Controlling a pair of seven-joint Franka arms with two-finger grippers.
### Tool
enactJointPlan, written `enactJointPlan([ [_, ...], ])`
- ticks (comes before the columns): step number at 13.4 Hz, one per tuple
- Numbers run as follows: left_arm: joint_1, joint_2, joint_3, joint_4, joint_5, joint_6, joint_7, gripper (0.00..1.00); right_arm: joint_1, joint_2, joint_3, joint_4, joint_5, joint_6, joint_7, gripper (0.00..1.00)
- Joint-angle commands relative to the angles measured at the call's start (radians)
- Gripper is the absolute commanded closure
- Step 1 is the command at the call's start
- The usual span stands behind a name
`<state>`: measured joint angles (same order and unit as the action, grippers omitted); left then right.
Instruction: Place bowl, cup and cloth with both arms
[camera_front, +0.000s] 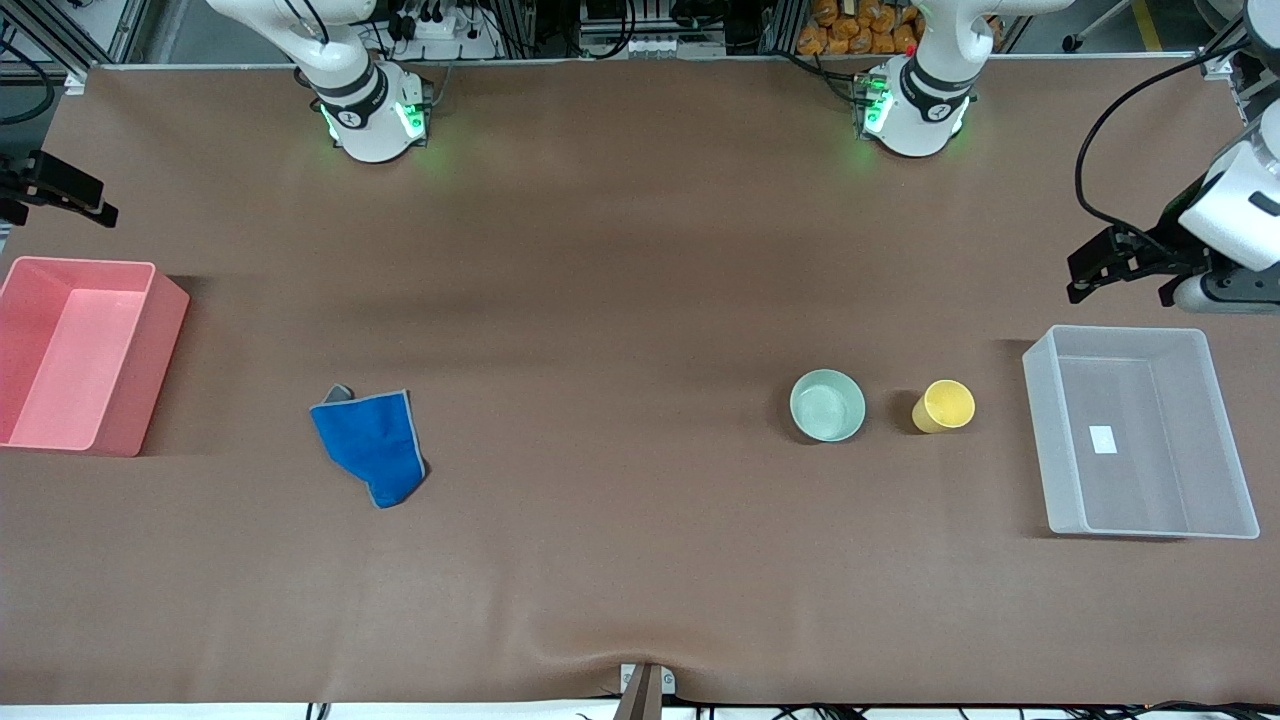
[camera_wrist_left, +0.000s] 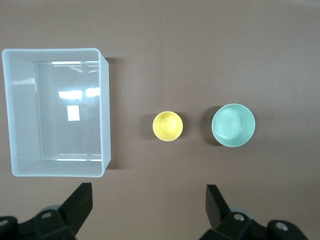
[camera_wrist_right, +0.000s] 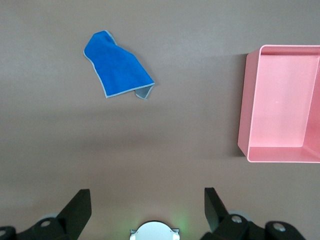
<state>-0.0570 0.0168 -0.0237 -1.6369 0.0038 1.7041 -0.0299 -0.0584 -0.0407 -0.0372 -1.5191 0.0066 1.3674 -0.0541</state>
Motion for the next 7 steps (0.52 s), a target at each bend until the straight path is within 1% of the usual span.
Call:
enactJointPlan([
  [1, -0.013, 0.075, -0.012, 0.011, -0.046, 0.017, -0.004, 0.0, 0.0, 0.001, 0.002, -0.009, 0.01, -0.016, 0.013, 0.0],
  [6, -0.089, 0.205, -0.027, 0.005, -0.05, 0.106, -0.126, 0.0, -0.003, 0.021, 0.002, -0.041, 0.01, -0.01, 0.011, 0.0],
  [7, -0.099, 0.23, -0.028, -0.012, -0.05, 0.144, -0.149, 0.0, -0.001, 0.03, 0.002, -0.053, 0.013, -0.002, 0.011, 0.0],
])
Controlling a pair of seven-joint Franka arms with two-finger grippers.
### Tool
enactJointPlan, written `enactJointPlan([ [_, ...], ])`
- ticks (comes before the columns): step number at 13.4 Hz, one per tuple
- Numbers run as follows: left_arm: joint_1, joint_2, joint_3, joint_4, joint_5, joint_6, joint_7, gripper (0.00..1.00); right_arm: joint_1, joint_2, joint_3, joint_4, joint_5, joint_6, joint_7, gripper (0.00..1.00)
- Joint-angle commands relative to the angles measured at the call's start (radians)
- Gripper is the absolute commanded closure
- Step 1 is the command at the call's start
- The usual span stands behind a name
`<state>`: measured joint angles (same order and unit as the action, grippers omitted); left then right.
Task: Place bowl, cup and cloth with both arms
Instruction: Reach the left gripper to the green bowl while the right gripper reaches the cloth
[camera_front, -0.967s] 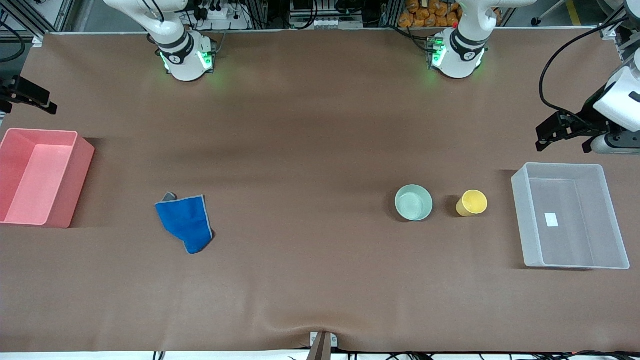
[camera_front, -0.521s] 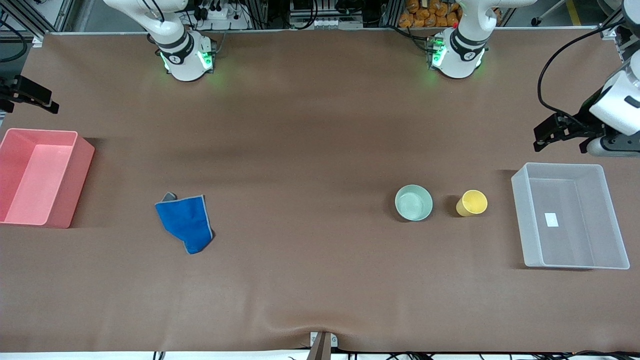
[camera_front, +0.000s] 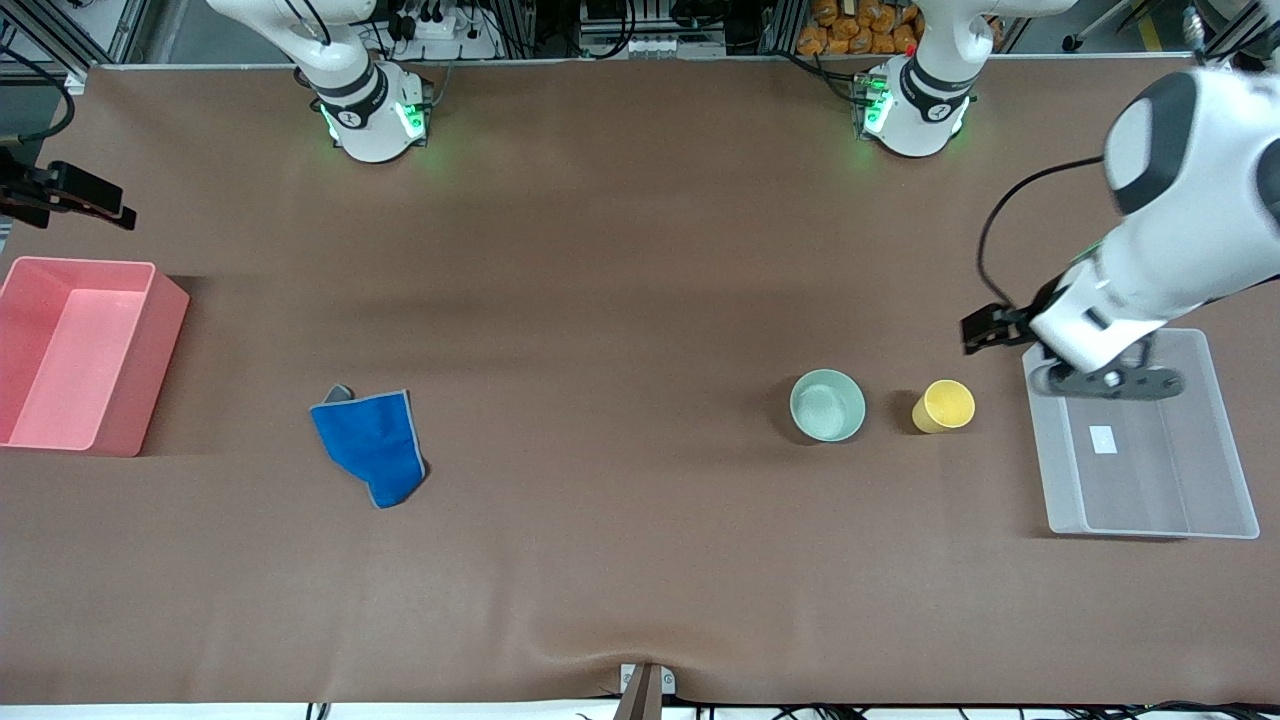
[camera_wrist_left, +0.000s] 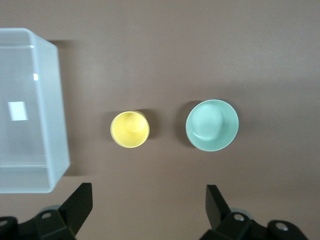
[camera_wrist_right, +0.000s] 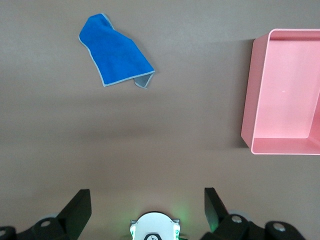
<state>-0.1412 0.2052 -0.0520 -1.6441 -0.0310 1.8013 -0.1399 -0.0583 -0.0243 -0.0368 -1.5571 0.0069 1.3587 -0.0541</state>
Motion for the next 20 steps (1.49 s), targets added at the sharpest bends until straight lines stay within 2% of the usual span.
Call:
enactJointPlan([
  [1, -0.023, 0.06, -0.006, -0.026, -0.015, 0.094, -0.065, 0.0, 0.001, 0.026, 0.002, -0.026, 0.015, 0.025, 0.011, 0.0],
  [3, -0.052, 0.121, -0.014, -0.037, -0.009, 0.17, -0.122, 0.0, 0.002, 0.068, 0.003, -0.028, 0.016, 0.048, 0.01, 0.0],
  [8, -0.067, 0.241, -0.014, -0.045, -0.001, 0.231, -0.156, 0.0, 0.015, 0.197, 0.003, -0.02, 0.024, 0.115, -0.001, 0.0],
  [12, -0.066, 0.256, -0.014, -0.085, 0.0, 0.254, -0.164, 0.0, 0.005, 0.202, 0.003, -0.012, 0.018, 0.112, -0.104, 0.0],
  [14, -0.075, 0.285, -0.014, -0.097, 0.0, 0.311, -0.193, 0.0, 0.009, 0.207, 0.002, -0.006, 0.007, 0.126, -0.104, 0.0],
  [20, -0.097, 0.344, -0.014, -0.114, 0.042, 0.38, -0.233, 0.0, 0.077, 0.397, 0.005, -0.006, 0.024, 0.39, -0.104, 0.0],
])
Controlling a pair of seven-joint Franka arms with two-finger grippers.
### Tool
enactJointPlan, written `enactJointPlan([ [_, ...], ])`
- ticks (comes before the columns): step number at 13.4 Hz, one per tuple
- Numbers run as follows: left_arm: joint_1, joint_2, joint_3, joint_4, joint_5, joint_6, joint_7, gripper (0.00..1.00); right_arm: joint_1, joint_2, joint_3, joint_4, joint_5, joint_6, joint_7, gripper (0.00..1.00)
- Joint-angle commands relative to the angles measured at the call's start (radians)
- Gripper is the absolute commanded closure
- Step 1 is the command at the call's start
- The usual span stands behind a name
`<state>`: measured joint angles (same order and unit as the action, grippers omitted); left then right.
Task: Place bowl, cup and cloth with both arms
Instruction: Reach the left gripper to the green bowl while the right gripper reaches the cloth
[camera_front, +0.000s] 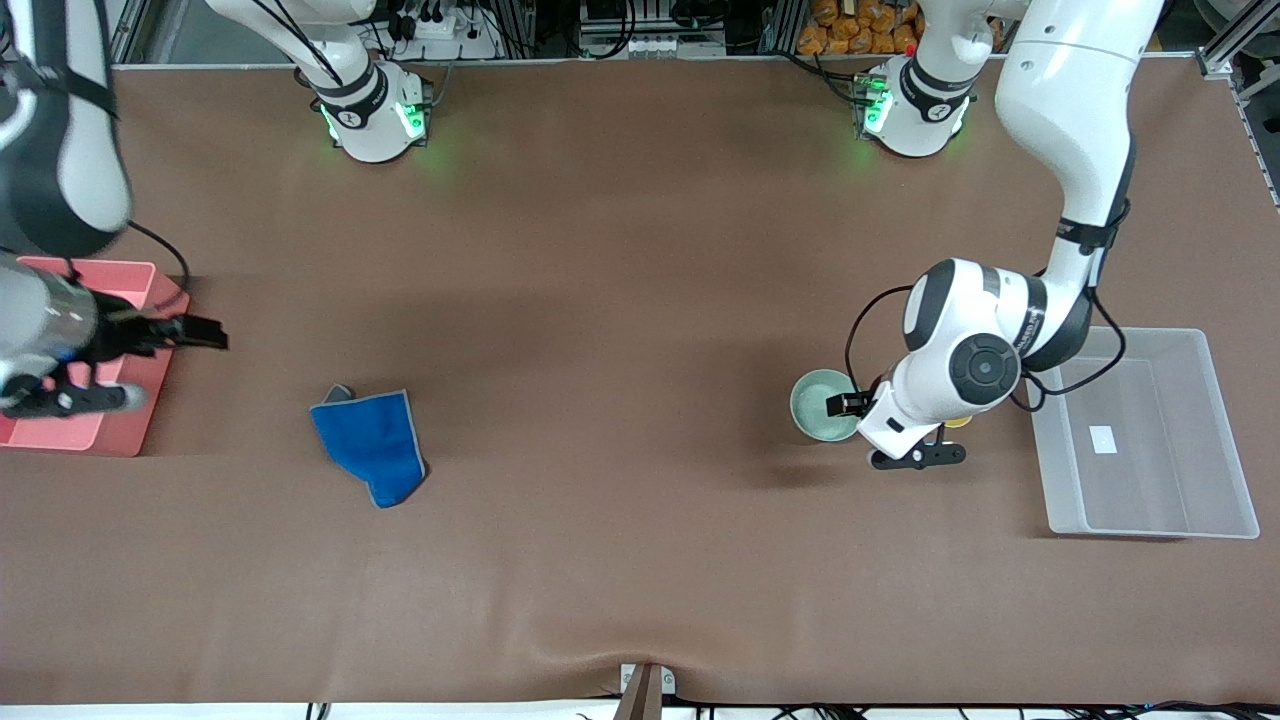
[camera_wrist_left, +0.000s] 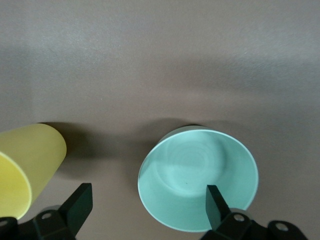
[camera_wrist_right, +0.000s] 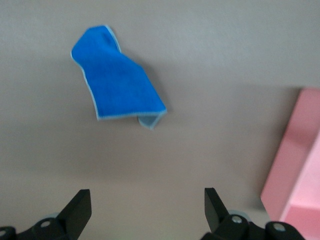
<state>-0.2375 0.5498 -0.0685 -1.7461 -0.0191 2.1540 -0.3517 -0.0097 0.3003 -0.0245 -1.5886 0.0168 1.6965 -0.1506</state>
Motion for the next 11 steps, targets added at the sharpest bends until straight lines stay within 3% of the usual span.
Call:
enactJointPlan([
  [1, -0.002, 0.008, 0.004, -0.015, 0.031, 0.032, -0.021, 0.0, 0.045, 0.107, -0.008, 0.025, 0.014, 0.093, -0.007, 0.0],
  [5, -0.011, 0.044, 0.006, -0.015, 0.034, 0.055, -0.024, 0.04, 0.082, 0.204, -0.009, 0.025, 0.002, 0.219, -0.027, 0.0],
  [8, -0.011, 0.045, 0.004, -0.032, 0.066, 0.056, -0.024, 0.33, 0.069, 0.252, -0.009, 0.024, 0.005, 0.323, -0.139, 0.0],
  [11, -0.011, 0.048, 0.004, -0.032, 0.071, 0.067, -0.024, 0.53, 0.066, 0.338, -0.009, 0.018, 0.003, 0.474, -0.234, 0.0],
])
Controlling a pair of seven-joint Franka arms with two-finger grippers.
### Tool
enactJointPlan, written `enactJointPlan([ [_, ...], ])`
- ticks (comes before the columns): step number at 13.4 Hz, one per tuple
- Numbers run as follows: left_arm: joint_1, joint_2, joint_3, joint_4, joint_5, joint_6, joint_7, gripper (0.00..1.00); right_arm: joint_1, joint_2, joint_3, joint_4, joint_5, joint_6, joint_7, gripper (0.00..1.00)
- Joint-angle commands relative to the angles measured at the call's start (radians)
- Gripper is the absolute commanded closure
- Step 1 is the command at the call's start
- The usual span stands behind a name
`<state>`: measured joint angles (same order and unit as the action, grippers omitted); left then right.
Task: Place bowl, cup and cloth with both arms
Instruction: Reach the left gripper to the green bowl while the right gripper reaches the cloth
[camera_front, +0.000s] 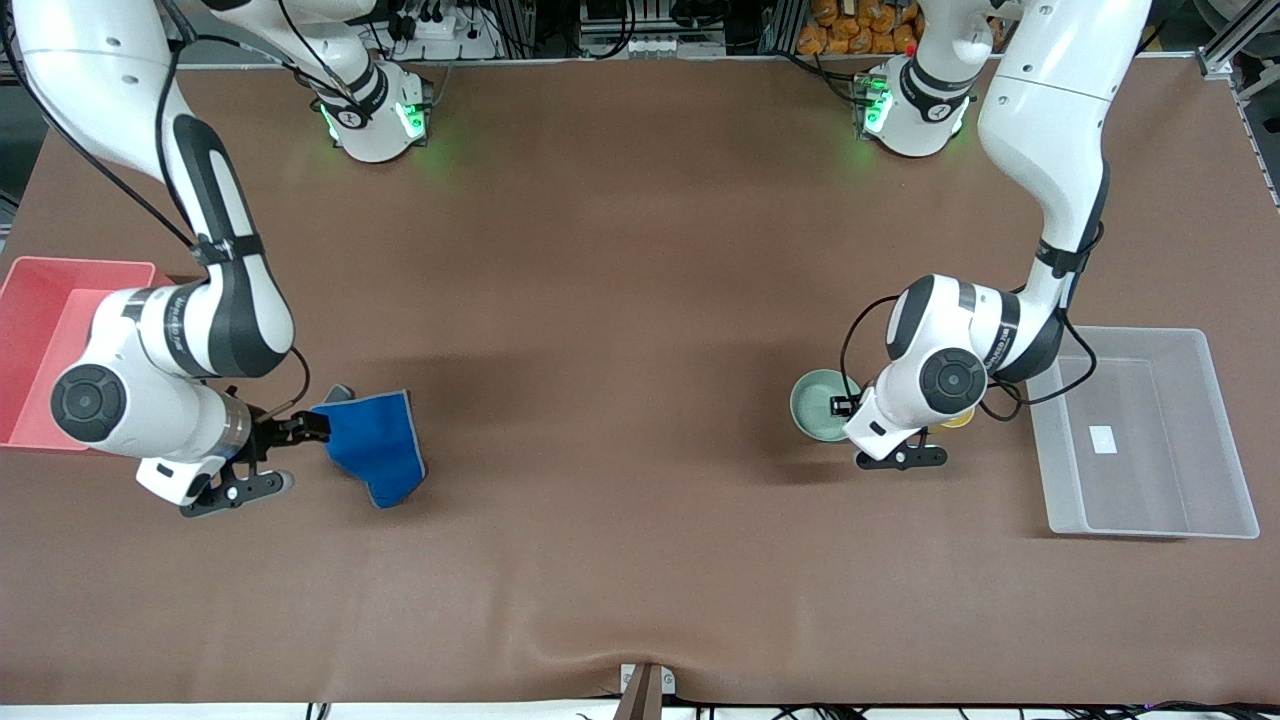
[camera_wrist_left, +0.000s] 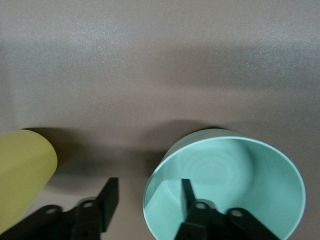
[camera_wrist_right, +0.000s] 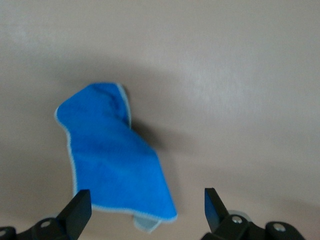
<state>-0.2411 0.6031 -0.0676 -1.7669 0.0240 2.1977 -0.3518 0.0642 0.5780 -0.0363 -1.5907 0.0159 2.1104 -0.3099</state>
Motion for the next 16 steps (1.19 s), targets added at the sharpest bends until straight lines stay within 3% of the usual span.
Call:
enactJointPlan([
  [1, -0.009, -0.005, 0.003, -0.011, 0.028, 0.025, -0.026, 0.62, -0.007, 0.069, 0.003, 0.02, 0.006, 0.065, -0.133, 0.0],
  [3, -0.012, -0.005, 0.005, -0.008, 0.028, 0.025, -0.071, 0.92, -0.007, 0.082, 0.003, 0.014, 0.007, 0.078, -0.175, 0.0],
  [4, -0.013, -0.009, 0.005, 0.0, 0.028, 0.025, -0.093, 1.0, -0.006, 0.085, 0.003, 0.0, 0.007, 0.092, -0.175, 0.0],
  [7, -0.01, -0.043, 0.006, 0.001, 0.03, 0.007, -0.096, 1.0, -0.012, 0.086, 0.004, -0.084, 0.018, 0.195, -0.17, 0.0],
  [11, 0.02, -0.141, 0.011, 0.055, 0.03, -0.149, -0.032, 1.0, -0.023, 0.086, 0.004, -0.124, 0.148, 0.204, -0.173, 0.0],
  [16, 0.193, -0.252, 0.005, 0.148, 0.016, -0.387, 0.18, 1.0, -0.026, 0.086, 0.004, -0.156, 0.269, 0.195, -0.172, 0.0],
])
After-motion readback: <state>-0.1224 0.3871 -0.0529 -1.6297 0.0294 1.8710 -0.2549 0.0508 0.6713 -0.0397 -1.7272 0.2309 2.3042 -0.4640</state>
